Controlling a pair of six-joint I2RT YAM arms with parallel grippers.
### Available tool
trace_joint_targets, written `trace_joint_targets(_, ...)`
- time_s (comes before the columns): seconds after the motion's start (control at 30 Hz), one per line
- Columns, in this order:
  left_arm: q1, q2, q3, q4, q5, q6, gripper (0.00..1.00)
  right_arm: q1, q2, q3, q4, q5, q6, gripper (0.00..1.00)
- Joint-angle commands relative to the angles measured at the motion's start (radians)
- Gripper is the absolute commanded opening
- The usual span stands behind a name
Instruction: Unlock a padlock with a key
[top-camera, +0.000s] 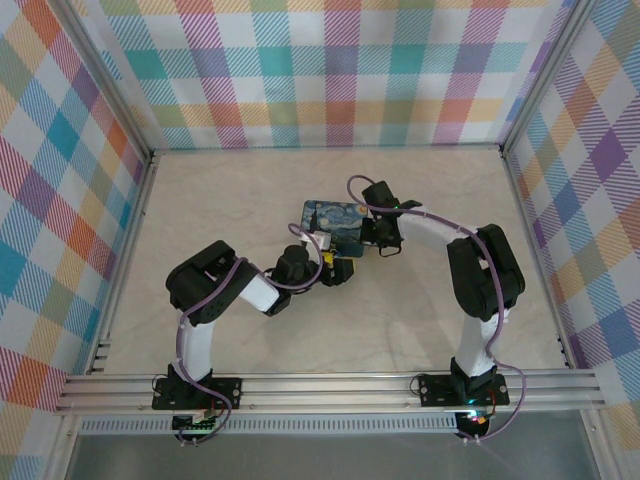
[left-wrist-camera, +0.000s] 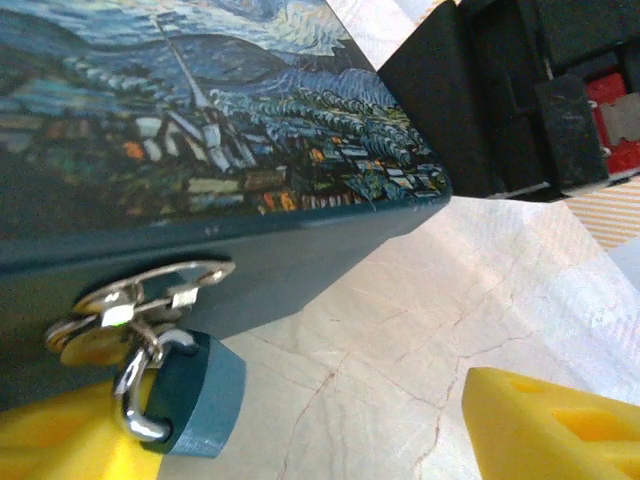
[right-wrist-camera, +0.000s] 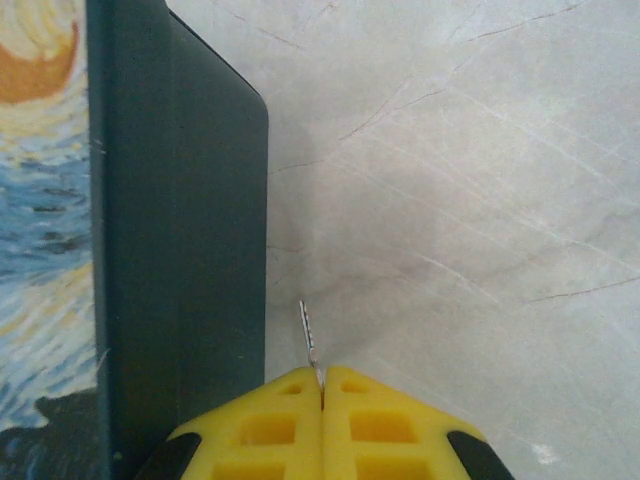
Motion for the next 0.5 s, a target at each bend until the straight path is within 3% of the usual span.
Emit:
trace_joint_targets(0.0,0.027,-0.018,-0.051,0.083,0.071,-0.034,0.74,0.007,0.001,0.021,0.017,-0.018,0.007,0.0)
trace_joint_targets(0.37,0.051,-0.009,-0.038,0.077,0.132,-0.044,0.69,0.008,0.001,0.029,0.021,-0.035,0.004,0.0)
trace_joint_targets(0.47,0.055,0.004,-0.013,0.048,0.141,-0.046,0.63,0.01,-0.001,0.025,0.022,-0.036,0.002,0.0)
